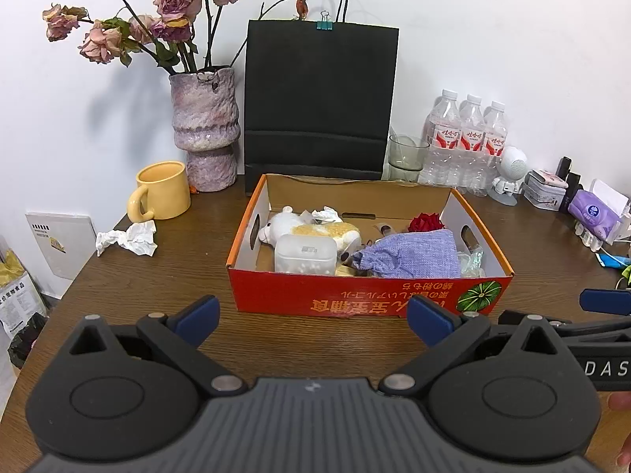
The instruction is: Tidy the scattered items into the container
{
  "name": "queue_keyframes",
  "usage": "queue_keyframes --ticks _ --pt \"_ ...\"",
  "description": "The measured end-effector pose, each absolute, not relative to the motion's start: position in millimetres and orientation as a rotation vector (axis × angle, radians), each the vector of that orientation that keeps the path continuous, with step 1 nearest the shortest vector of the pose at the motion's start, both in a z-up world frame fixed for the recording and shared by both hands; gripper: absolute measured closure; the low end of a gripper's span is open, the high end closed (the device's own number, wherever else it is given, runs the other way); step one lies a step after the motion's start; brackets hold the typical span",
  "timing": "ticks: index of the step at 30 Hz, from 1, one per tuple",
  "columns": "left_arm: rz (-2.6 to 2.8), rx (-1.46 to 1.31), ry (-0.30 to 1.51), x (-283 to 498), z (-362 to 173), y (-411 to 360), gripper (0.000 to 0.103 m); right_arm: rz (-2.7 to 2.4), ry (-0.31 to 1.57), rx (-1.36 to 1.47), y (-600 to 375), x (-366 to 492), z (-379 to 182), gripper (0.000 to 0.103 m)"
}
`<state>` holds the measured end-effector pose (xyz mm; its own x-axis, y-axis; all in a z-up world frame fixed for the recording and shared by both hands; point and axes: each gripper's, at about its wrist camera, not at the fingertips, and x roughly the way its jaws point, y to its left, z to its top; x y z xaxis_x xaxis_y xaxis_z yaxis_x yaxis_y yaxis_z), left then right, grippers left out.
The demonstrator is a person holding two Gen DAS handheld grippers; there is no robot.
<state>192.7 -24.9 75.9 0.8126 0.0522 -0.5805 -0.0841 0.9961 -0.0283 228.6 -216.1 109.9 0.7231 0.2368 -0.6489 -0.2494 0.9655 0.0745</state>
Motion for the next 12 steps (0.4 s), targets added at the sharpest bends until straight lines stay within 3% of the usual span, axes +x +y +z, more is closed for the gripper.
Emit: queue_keyframes --ticks 12 --pt "0.081 -0.049 0.606 189.8 76.4 -26.7 0.0 0.267 0.712 -0.013 -218.9 227.0 110.4 0.0"
